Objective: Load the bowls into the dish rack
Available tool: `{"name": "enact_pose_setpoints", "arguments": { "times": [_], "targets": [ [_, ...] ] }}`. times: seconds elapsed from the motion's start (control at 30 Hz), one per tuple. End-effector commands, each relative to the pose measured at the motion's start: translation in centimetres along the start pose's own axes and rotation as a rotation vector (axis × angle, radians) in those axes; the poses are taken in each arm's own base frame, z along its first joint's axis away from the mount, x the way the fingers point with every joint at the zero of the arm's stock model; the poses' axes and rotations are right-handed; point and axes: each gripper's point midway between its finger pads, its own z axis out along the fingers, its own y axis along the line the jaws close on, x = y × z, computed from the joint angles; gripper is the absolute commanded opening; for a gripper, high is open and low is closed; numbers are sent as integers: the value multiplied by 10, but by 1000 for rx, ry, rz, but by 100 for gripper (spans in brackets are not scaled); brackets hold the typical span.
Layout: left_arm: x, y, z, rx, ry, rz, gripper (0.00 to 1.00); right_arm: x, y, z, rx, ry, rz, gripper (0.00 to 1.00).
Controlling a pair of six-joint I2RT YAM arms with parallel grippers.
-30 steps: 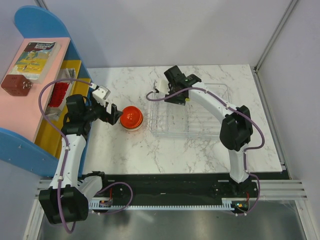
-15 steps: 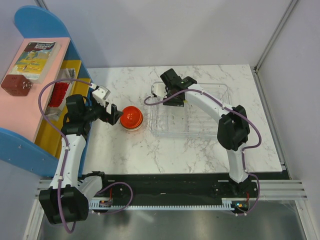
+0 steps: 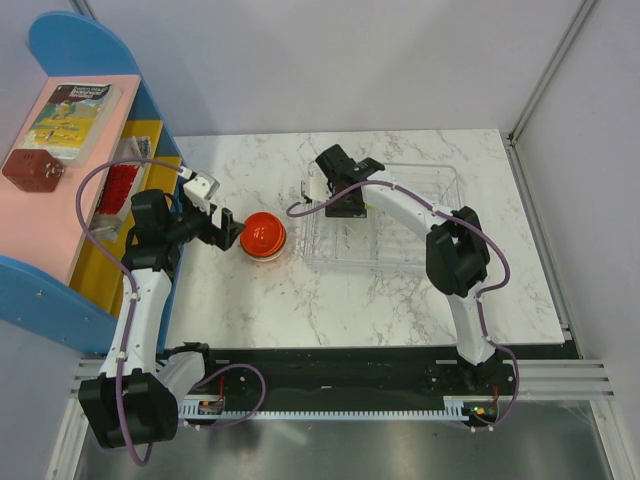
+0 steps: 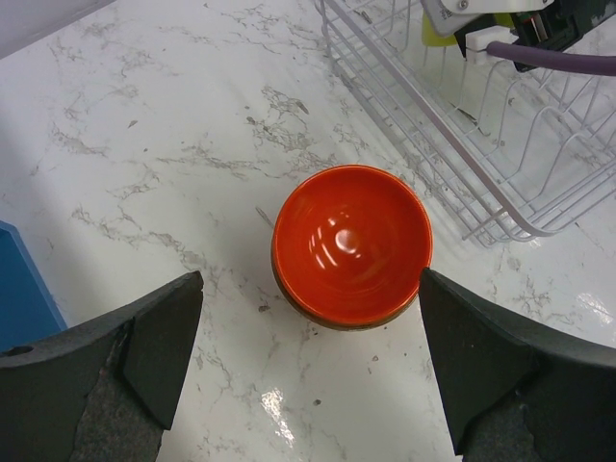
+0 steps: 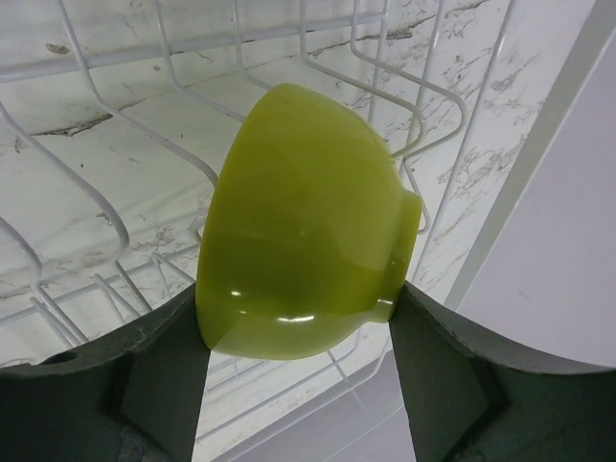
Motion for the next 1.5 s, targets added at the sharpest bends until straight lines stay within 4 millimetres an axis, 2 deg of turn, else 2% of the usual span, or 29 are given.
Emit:
{"name": "enact_pose_setpoints", "arguments": {
  "times": [0.0,0.3,0.4,0.43,0.53,0.67,0.73,0.8,0.87,1.1,1.33,1.47],
  "targets": [
    [-10,-2,-1,12,-38,-5,100,2,4,11,-26,20,-22,0],
    [-9,-2,-2,11,-38,-6,100,3,14,20,-61,27,-3,0],
    [-10,-2,-2,13,-41,-7,100,4,14,18,-62,36,-3,32],
    [-9,-1,-2,12,-40,-7,100,6,14,18,-60,42,1,48],
    [-9,-2,-2,14,-41,-7,100,5,11,12,-55,31,10,63],
    [-10,-1,-3,12,-42,-7,100,1,9,7,-52,10,26,75],
    [-10,-2,-3,12,-42,-5,100,0,7,4,-48,1,29,87],
    [-11,-1,-3,11,-44,-4,100,-1,6,3,-44,-4,36,88],
    [-10,-1,-4,10,-43,-6,100,-2,3,1,-38,-10,43,98],
    [-10,-1,-4,12,-44,-7,100,-7,-8,-8,-7,-34,84,98],
    [-10,-1,-4,10,-45,-8,100,-21,-31,-34,63,-121,152,98],
    [-11,-1,-5,11,-49,-5,100,-24,-24,-41,27,-168,175,98]
  ]
}}
